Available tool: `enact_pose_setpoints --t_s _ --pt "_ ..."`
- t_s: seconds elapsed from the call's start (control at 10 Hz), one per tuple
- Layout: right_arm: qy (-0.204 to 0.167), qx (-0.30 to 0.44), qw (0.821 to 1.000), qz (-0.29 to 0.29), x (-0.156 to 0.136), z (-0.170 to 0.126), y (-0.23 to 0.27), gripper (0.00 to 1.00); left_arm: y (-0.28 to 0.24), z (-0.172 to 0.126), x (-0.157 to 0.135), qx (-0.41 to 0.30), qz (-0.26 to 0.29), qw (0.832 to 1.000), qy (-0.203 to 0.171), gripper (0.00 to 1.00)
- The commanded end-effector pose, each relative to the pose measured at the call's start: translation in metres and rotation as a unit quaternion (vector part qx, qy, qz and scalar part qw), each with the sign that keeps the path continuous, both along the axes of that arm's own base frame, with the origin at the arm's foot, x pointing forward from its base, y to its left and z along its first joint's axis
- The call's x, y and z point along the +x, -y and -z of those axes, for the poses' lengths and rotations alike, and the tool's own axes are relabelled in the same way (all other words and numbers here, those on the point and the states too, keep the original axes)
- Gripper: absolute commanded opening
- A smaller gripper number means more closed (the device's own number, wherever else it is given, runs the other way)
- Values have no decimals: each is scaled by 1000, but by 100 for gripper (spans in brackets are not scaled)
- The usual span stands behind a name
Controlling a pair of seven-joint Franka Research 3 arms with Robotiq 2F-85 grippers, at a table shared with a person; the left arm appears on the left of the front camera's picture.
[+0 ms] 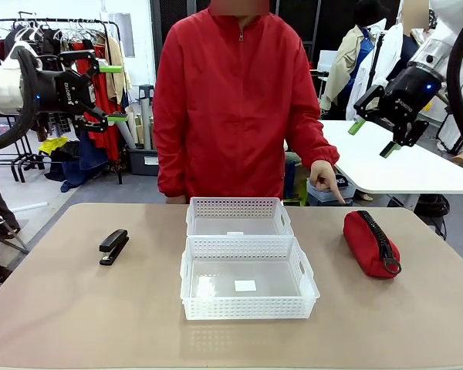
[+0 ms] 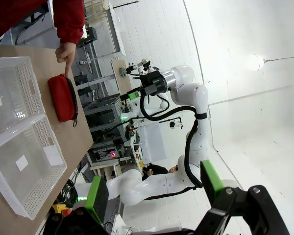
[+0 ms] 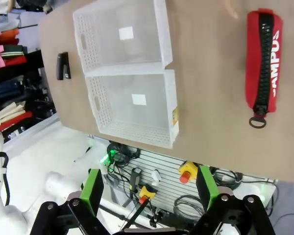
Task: Distribute items into two baskets.
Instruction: Pick up the Pencil pouch that the person points to.
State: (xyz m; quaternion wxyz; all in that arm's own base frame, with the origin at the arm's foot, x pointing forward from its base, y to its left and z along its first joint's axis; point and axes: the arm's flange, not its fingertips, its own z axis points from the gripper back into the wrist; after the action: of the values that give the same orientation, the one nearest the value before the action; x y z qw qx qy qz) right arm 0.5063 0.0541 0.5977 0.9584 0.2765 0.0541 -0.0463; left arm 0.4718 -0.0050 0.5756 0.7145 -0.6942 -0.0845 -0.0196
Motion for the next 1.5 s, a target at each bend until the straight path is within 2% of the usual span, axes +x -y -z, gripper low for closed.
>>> enact_pose_setpoints --t_s 0.0,0.5,0.6,0.9,1.0,1.2,1.4 --pt "6 1 1000 -1 -3 -5 -1 100 0 -1 0 0 0 1000 1 100" --pt "3 0 1000 0 -1 -3 0 100 0 -1 0 0 0 1000 1 100" --pt "-9 -76 996 -39 7 7 2 100 0 -1 0 0 0 1000 1 100" --pt "-75 -190 977 -63 20 52 -17 100 0 -1 0 0 0 1000 1 100" --pt "-84 -218 969 -76 24 60 -16 100 0 -1 0 0 0 1000 1 100" --pt "-97 -273 955 -68 25 98 -32 100 0 -1 0 0 0 1000 1 100" --pt "-77 -301 949 -55 25 129 -27 100 0 -1 0 0 0 1000 1 100"
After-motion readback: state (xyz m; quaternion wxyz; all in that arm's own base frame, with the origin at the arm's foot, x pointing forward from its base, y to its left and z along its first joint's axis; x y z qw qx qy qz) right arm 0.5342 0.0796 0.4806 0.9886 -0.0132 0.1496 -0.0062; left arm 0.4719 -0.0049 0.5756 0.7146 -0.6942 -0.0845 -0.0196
